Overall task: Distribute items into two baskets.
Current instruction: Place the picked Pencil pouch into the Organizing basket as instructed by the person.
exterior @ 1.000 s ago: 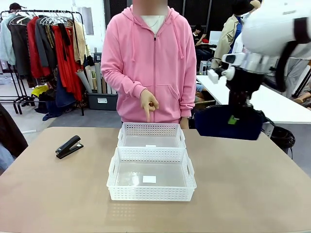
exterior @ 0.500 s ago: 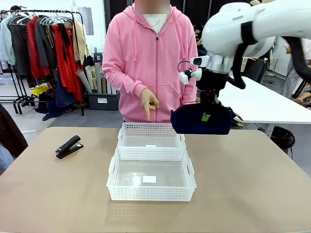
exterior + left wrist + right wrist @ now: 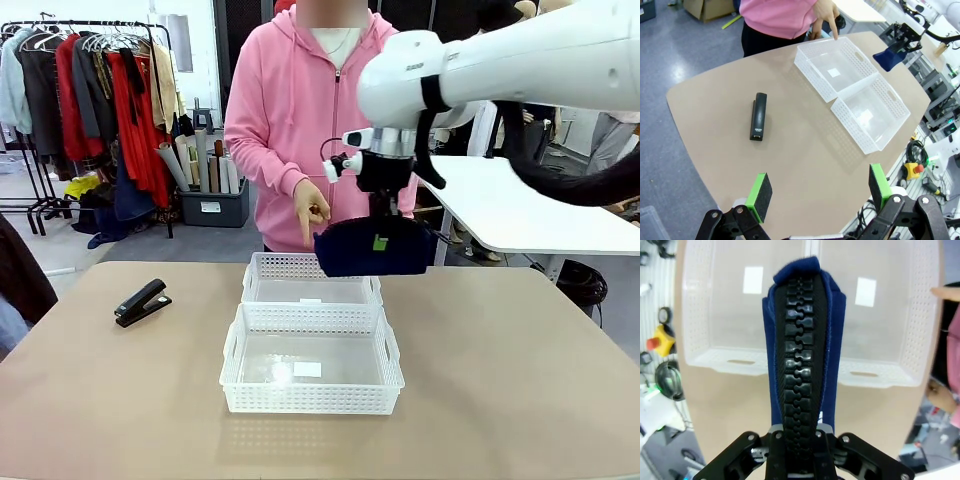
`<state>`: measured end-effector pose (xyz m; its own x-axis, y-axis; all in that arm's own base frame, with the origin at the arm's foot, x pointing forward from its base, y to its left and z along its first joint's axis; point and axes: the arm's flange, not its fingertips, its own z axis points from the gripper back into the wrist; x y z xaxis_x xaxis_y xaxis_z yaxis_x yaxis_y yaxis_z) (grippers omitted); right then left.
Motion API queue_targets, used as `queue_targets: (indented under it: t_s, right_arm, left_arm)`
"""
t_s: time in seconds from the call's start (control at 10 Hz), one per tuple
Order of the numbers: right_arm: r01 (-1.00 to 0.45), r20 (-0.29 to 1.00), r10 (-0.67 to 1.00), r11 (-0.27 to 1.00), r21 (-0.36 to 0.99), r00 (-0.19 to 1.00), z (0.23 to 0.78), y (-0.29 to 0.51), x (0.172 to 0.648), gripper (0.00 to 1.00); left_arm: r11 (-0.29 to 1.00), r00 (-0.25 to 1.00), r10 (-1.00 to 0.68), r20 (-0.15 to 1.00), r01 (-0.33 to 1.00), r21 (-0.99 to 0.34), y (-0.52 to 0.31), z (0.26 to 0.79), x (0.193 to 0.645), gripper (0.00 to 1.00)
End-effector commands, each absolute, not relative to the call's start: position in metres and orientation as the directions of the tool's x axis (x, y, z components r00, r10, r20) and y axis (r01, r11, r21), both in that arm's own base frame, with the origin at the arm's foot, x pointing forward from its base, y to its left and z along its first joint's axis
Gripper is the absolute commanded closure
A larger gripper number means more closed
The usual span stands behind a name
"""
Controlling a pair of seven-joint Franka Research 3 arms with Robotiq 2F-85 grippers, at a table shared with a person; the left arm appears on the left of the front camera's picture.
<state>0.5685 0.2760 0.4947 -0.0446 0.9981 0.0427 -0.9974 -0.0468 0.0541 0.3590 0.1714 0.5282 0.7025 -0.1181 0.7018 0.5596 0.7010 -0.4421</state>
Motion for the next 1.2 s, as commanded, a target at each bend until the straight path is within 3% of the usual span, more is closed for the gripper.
queue_targets:
  t_s: [0.0, 0.7, 1.1]
  right_arm:
    - [-0.997, 0.01, 0.998, -0.056, 0.06, -0.056, 0.504, 0.302, 0.59, 1.0]
    - [-0.999, 0.032, 0.999, -0.028, 0.022, -0.028, 0.481, 0.364, 0.636, 1.0]
    - [-0.995, 0.07, 0.997, -0.029, -0.094, -0.036, 0.449, 0.366, 0.64, 1.0]
  left_arm:
    - [0.693, 0.688, -0.109, 0.717, 0.57, -0.442, 0.172, 0.529, 0.359, 0.0]
    - [0.693, 0.688, -0.109, 0.717, 0.57, -0.442, 0.172, 0.529, 0.359, 0.0]
    - [0.693, 0.688, -0.109, 0.717, 0.57, -0.442, 0.172, 0.529, 0.359, 0.0]
